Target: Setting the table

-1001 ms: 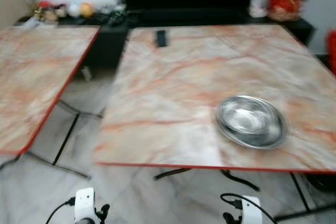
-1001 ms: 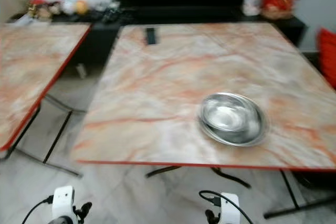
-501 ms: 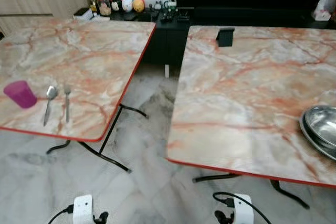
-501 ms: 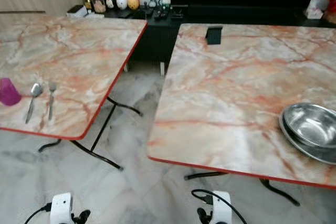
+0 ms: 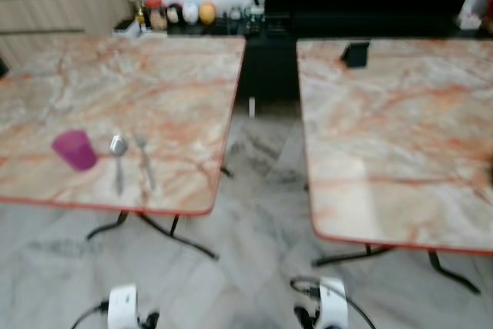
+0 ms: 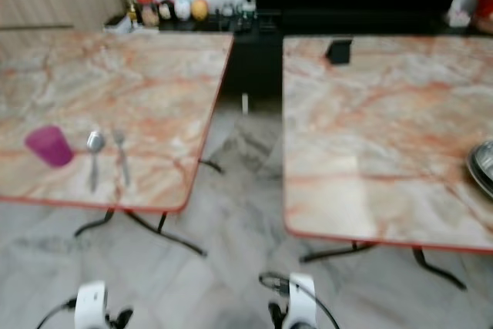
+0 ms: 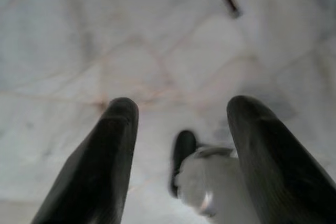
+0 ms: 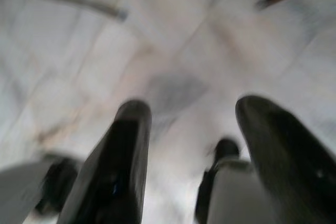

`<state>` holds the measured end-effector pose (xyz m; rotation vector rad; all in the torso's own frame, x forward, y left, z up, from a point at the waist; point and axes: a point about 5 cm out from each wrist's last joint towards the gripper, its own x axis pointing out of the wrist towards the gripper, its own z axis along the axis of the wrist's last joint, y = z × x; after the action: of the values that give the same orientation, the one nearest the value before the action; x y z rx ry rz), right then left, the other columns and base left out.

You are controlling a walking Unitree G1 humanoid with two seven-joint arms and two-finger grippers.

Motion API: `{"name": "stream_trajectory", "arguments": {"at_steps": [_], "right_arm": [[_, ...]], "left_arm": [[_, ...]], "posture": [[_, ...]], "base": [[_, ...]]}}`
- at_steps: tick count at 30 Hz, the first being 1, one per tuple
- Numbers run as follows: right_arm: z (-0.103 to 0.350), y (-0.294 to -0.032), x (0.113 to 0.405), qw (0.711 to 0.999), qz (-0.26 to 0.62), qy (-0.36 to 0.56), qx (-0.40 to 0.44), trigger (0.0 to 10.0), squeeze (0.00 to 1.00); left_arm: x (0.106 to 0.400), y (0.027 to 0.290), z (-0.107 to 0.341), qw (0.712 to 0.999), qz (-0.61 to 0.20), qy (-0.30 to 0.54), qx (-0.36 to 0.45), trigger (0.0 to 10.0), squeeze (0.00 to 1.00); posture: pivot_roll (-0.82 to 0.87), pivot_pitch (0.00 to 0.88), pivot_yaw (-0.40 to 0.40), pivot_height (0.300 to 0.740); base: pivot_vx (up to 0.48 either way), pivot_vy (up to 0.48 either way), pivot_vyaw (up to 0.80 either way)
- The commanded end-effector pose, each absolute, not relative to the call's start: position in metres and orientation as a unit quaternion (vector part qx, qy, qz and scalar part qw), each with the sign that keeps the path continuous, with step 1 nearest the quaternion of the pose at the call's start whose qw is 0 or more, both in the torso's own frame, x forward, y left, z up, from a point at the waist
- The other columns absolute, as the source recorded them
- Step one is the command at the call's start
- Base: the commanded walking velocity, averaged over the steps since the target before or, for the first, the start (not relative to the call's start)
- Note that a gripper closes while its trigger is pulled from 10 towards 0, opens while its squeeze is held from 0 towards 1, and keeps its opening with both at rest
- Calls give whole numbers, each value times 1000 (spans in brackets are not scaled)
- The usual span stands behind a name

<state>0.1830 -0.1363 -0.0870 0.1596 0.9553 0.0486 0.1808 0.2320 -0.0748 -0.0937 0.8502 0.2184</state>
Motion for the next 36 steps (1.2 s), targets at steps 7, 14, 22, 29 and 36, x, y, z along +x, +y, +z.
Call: {"name": "stream_trajectory", "arguments": {"at_steps": [7,14,22,29,36], "right_arm": [[-86,-140,184,885,22,459,75,10000,0],[-86,-140,186,886,24,457,77,10000,0],[-85,-141,186,886,25,456,75,10000,0],[-86,-141,185,886,26,457,75,10000,0],[-87,-141,184,885,29,458,74,10000,0]], "left_arm": [[181,233,-74,905,111,408,-48,10000,0],[185,230,-73,908,107,403,-49,10000,0],[188,229,-71,910,107,397,-50,10000,0],[188,229,-71,913,103,393,-44,10000,0],[190,227,-70,915,96,391,-37,10000,0]], "posture": [[-16,0,18,719],[-18,0,16,719],[-15,0,16,719],[-19,0,20,719],[-17,0,23,719]], "base": [[0,442,0],[0,442,0],[0,442,0],[0,306,0],[0,0,0]]}}
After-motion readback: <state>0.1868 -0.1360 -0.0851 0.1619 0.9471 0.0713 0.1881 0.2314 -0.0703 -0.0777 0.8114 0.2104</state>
